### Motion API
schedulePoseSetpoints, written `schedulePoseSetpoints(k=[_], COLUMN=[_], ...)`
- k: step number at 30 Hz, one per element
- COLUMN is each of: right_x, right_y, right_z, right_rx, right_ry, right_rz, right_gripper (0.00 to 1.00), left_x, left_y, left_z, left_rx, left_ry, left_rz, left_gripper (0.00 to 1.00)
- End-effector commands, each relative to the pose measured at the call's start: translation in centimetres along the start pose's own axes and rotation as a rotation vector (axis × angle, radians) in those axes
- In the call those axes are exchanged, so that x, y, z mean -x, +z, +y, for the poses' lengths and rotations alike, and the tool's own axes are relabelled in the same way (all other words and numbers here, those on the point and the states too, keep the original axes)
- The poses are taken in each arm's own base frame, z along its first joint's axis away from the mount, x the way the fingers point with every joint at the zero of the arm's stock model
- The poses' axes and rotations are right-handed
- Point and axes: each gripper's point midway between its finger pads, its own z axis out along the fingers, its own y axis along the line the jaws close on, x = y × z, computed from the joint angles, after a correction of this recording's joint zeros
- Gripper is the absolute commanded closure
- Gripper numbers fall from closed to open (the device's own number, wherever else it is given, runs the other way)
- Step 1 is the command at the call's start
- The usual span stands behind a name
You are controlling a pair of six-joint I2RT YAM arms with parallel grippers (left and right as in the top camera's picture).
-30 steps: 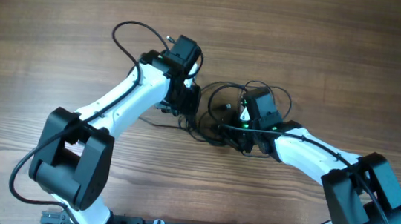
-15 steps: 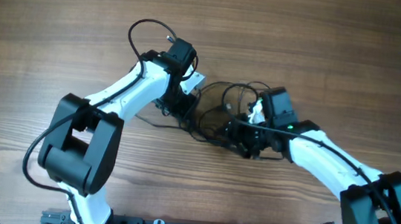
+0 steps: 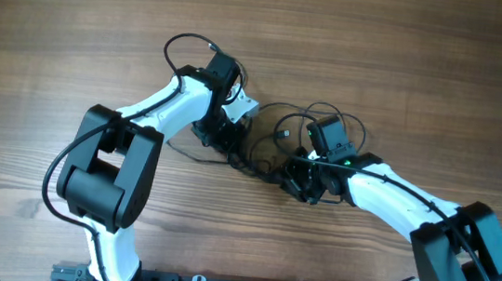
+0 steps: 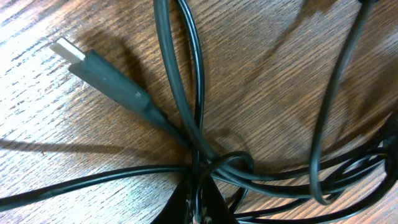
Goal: Untangle cables
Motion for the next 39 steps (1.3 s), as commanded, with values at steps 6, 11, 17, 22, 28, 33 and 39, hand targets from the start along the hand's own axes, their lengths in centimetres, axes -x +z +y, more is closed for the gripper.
schedulePoseSetpoints(k=[6,11,17,22,28,33,39], right_x=[-0.2,-0.4,-0.4,-0.5,-0.5,-0.5,-0.5], right_y=[0.8,0.8,0.8,0.8,0.8,0.8,0.8], right_z=[-0.8,-0.7,-0.8,-1.0,-1.0,-1.0,-1.0], right_rx=[-0.017,-0.012,-0.015,-0.024,-0.025,-0.025,-0.026], right_ry=[0.019,0.020,0.022,0.026,0.026,0.026,0.023], right_rz=[0.018,0.032,0.033,0.036,0.033,0.032,0.033], right_gripper=[0.22,0.27,0.32,0.33,0.34,0.34,0.35], left_x=[1.9,1.7,-1.3,-3.7,-2.6,-2.1,-3.0], left_y=[-5.3,-4.9,-2.9,-0.3,0.3,0.4,0.7], left_z=[-3.0,-3.0,0.4,0.8,-0.6,-0.4,0.9], left_rx=[-0.055,-0.057,0.116,0.119,0.034,0.053,0.129], left_ry=[0.007,0.005,0.056,0.054,0.070,0.031,0.109], left_rz=[-0.136,-0.126,-0.029,0.009,-0.057,-0.079,-0.042], left_gripper=[0.92,0.68,0.80,0.75,0.59,0.61,0.61])
